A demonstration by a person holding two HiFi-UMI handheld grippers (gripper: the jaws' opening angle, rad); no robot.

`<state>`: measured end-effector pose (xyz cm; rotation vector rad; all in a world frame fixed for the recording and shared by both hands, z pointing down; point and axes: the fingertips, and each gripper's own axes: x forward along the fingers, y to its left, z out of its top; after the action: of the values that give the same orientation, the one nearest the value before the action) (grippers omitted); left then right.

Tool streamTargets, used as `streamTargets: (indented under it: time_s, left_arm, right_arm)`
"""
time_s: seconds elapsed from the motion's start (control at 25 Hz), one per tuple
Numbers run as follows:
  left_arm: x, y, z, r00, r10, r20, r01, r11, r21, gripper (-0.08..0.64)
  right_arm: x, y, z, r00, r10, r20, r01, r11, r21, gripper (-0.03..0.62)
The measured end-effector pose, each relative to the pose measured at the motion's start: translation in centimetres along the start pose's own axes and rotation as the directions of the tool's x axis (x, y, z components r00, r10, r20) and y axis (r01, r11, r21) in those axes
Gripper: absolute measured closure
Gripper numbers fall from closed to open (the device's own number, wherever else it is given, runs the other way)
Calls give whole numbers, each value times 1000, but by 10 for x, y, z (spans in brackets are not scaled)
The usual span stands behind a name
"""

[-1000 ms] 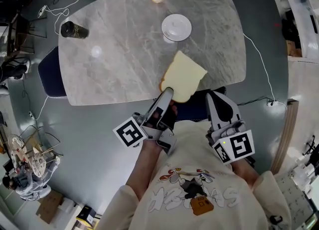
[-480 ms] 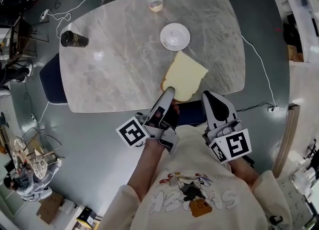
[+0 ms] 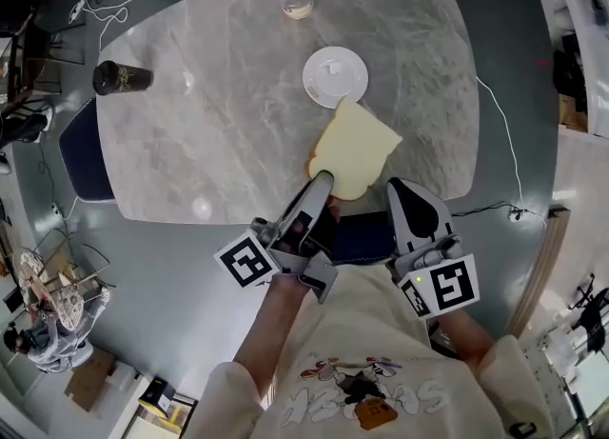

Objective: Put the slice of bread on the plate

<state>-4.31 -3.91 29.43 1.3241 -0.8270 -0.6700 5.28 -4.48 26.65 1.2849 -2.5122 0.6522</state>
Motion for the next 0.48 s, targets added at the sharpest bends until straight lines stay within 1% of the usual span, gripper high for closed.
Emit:
streamTargets:
  time_s: [0.08, 0.2, 0.28, 0.48]
  left_arm:
    - [9, 10, 10, 1000, 0, 7, 0, 1000, 3, 462]
    - [26, 29, 27, 999, 6, 32, -5, 1000, -25, 462]
    - [30, 37, 32, 999, 10, 46, -8, 999, -38, 462]
    - [39, 50, 45, 998, 2, 66, 0, 1000, -28, 462]
  right_arm:
    - [19, -10, -4, 1000, 5, -14, -5, 1000, -12, 588]
    - [47, -26, -7, 1000, 15, -26, -16, 999, -39, 588]
    - [56, -32, -9, 999, 21, -35, -22, 999, -41, 588]
    - [80, -41, -15, 998, 42, -54, -45, 998, -51, 588]
